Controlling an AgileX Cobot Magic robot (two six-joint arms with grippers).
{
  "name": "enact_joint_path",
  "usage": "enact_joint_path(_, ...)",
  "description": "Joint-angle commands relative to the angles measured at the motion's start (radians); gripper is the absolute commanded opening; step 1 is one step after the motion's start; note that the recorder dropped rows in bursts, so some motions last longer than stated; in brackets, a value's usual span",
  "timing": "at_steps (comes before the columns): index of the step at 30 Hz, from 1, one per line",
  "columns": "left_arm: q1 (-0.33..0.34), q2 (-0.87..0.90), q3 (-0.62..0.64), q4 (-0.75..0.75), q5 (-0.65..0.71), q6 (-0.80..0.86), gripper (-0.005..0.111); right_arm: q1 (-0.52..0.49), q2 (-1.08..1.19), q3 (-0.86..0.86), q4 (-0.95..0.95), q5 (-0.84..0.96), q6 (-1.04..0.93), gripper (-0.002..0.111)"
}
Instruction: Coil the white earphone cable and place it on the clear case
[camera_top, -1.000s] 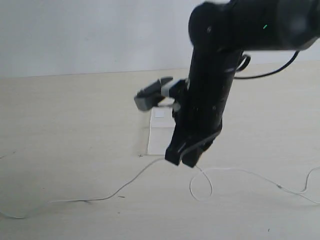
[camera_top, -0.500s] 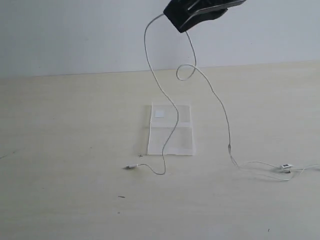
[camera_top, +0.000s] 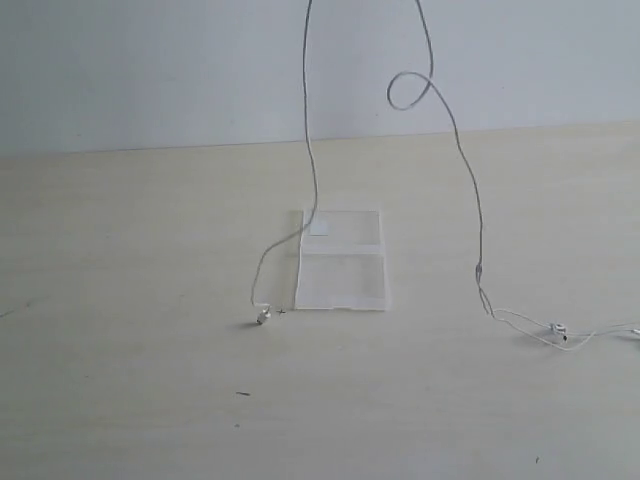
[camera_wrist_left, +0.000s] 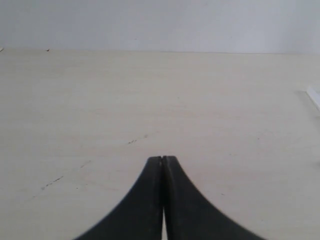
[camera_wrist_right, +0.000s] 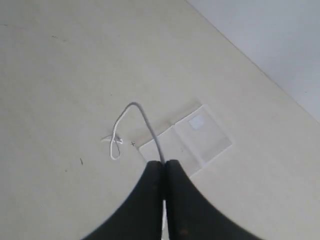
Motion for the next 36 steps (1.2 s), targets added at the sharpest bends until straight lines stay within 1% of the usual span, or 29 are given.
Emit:
enact_joint_path(1,0.004,-0.005,0.001,0.009,-0.014,0.019,0.0,0.002,-0.007,-0.056,-0.051,0.023,0.025,0.0)
enact_joint_path(4,0.004,-0.005,0.001,0.013,-0.045,0.089,0.0,0.002,-0.007,-0.103,-0.074,0.023,0.03,0.0)
enact_joint_path(6,0.004,-0.005,0.001,0.003,-0.093,0.086,0.0,0.002,-0.007,-0.142,-0.087,0.023,0.03,0.0)
enact_joint_path(9,0.004,-0.005,0.001,-0.052,-0.175,0.086,0.0,0.002,-0.007,-0.21,-0.124,0.023,0.03,0.0)
enact_joint_path(13,0.004,-0.005,0.001,-0.165,-0.271,0.084,0.0,0.002,-0.007,-0.312,-0.18,0.023,0.059,0.0)
enact_joint_path(15,0.004,-0.005,0.001,-0.171,-0.298,0.084,0.0,0.002,-0.007,-0.343,-0.18,0.023,0.067,0.0)
enact_joint_path(17,0.004,-0.005,0.001,-0.188,-0.318,0.07,0.0,0.002,-0.007,-0.368,-0.18,0.023,0.067,0.0)
enact_joint_path(20,0.004,-0.005,0.001,-0.27,-0.344,0.001,0.0,0.002,0.0,-0.405,-0.18,0.021,0.067,0.0)
enact_joint_path(23,0.004,-0.005,0.001,-0.334,-0.343,-0.087,0.0,0.002,0.012,-0.449,-0.18,0.023,0.067,0.0)
enact_joint_path(26,0.002,-0.005,0.001,-0.377,-0.327,-0.219,0.0,0.002,0.025,-0.486,-0.18,0.023,0.067,0.0)
enact_joint_path(27,0.002,-0.005,0.001,-0.377,-0.296,-0.243,0.0,0.002,0.031,-0.502,-0.18,0.023,0.067,0.0)
enact_joint_path(30,-0.013,-0.005,-0.02,-0.381,-0.194,-0.244,0.0,0.002,0.045,-0.549,-0.18,0.023,0.072,0.0)
enact_joint_path(32,-0.031,-0.005,-0.037,-0.415,-0.153,-0.212,0.0,0.002,0.054,-0.581,-0.183,0.019,0.072,0.0)
enact_joint_path(34,-0.06,-0.005,-0.045,-0.52,-0.147,-0.11,0.0,0.002,0.057,-0.612,-0.195,0.012,0.072,0.0)
enact_joint_path(36,-0.092,-0.005,-0.049,-0.679,-0.129,0.079,0.0,0.002,0.059,-0.633,-0.195,0.004,0.072,0.0)
